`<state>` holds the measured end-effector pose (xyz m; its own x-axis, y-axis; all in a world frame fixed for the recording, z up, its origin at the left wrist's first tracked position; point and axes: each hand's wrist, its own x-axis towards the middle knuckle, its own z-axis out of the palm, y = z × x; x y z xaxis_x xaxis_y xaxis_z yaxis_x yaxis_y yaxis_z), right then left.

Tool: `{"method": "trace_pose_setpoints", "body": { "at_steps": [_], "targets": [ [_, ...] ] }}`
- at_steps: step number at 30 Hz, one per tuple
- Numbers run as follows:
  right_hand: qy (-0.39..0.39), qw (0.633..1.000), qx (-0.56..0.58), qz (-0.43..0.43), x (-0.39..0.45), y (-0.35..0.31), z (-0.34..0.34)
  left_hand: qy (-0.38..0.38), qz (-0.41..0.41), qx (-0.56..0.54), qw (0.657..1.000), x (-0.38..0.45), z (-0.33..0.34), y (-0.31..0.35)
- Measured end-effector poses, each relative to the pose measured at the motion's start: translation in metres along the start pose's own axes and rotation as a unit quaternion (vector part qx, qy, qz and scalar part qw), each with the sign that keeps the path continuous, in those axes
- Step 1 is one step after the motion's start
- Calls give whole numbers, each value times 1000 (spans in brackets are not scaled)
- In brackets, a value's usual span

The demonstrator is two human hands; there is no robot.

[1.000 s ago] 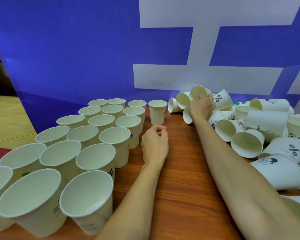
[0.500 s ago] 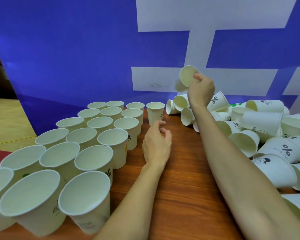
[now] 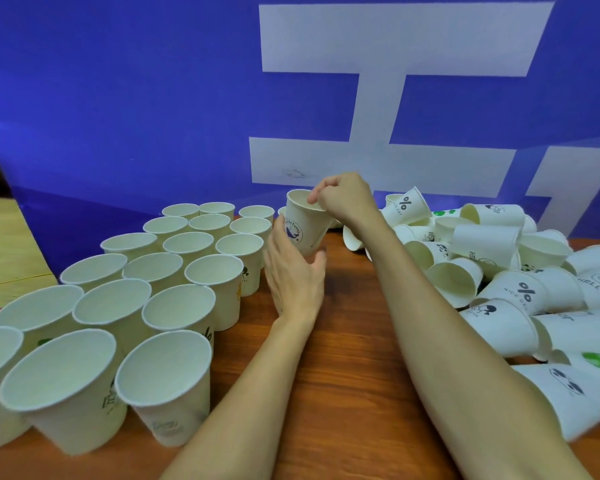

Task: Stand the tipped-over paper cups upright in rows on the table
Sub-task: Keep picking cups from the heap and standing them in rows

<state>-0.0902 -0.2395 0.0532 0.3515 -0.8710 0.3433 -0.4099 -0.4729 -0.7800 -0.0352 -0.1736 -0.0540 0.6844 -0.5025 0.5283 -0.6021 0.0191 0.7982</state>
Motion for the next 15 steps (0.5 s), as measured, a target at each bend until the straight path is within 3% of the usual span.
{"method": "trace_pose_setpoints", "body": {
  "at_steps": [8,12,15],
  "targets": [
    [-151,988,39,-21,-2,8,-14,-28,-77,-53,995,3,-1,-2],
    [-232,968,-86,-46,-2,15,-10,-49,-84,-43,994,4,2,-11],
    [-208,964,-162,-44,2,20,0,-77,-98,-19,992,4,4,-17]
  ]
}}
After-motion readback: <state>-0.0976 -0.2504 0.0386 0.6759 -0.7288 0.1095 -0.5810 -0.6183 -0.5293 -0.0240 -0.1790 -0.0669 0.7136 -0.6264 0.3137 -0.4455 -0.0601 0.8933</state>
